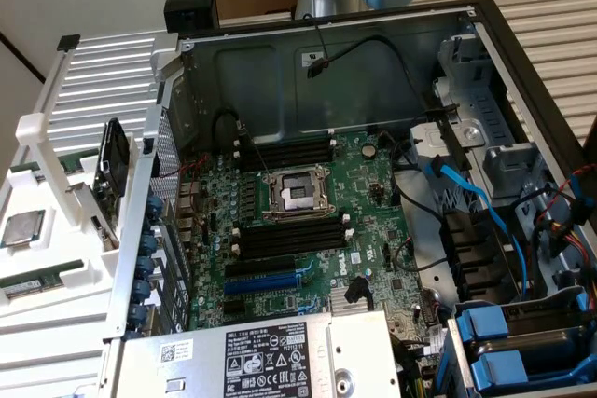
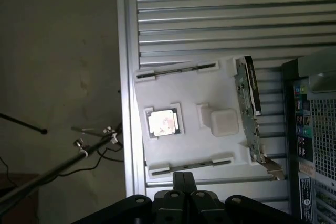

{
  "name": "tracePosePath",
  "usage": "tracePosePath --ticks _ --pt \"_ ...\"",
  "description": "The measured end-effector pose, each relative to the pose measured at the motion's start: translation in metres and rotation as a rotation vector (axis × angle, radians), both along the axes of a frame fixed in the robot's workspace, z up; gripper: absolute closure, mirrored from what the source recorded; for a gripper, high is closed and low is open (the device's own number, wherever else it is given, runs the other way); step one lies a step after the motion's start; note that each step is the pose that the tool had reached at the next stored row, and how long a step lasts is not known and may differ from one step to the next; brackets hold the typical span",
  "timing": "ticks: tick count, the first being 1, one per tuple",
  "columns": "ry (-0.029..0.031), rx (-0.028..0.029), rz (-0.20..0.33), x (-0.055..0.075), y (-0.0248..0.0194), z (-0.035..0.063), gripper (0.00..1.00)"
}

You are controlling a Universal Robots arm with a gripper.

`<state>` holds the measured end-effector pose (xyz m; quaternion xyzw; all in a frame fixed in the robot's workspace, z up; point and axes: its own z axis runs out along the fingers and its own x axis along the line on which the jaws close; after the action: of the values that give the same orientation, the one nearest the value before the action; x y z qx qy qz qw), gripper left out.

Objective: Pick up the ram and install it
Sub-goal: 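Pick up the ram and move it above insertion slot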

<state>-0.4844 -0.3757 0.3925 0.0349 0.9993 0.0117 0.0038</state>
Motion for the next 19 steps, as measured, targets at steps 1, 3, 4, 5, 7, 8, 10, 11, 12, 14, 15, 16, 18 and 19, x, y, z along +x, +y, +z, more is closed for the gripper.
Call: tracePosePath --ticks 1,3,4,5,7,8,10,11,12,14,15,16,18,19 --pt "0.0 0.0 0.0 0.0 0.0 0.0 0.89" --pt "0.0001 0.0 0.0 0.0 0.0 0.0 0.89" --pt "0.0001 0.0 0.0 0.0 0.0 0.0 0.89" --pt "0.0 0.0 0.0 0.0 0.0 0.0 0.89" --pt "-0.002 0.0 0.001 -0.0011 0.0 0.0001 0.89" --pt "-0.003 0.0 0.026 -0.0014 0.0 0.0 0.89" --pt "-0.003 0.0001 0.062 -0.0014 0.0 0.0 0.89" --pt "-0.003 0.0001 0.08 -0.0014 0.0 0.0 0.89" --pt "-0.003 0.0002 0.135 -0.0014 0.0 0.0 0.89" --pt "-0.0031 0.0003 0.171 -0.0014 0.0 0.0 0.89" --pt "-0.003 0.0003 0.19 -0.0014 0.0 0.0 0.89" --pt "-0.003 0.0003 0.208 -0.0014 0.0 0.0 0.89" --pt "-0.003 0.0004 0.244 -0.0014 0.0 0.0 0.89" --pt "-0.003 0.0004 0.263 -0.0014 0.0 0.0 0.89"
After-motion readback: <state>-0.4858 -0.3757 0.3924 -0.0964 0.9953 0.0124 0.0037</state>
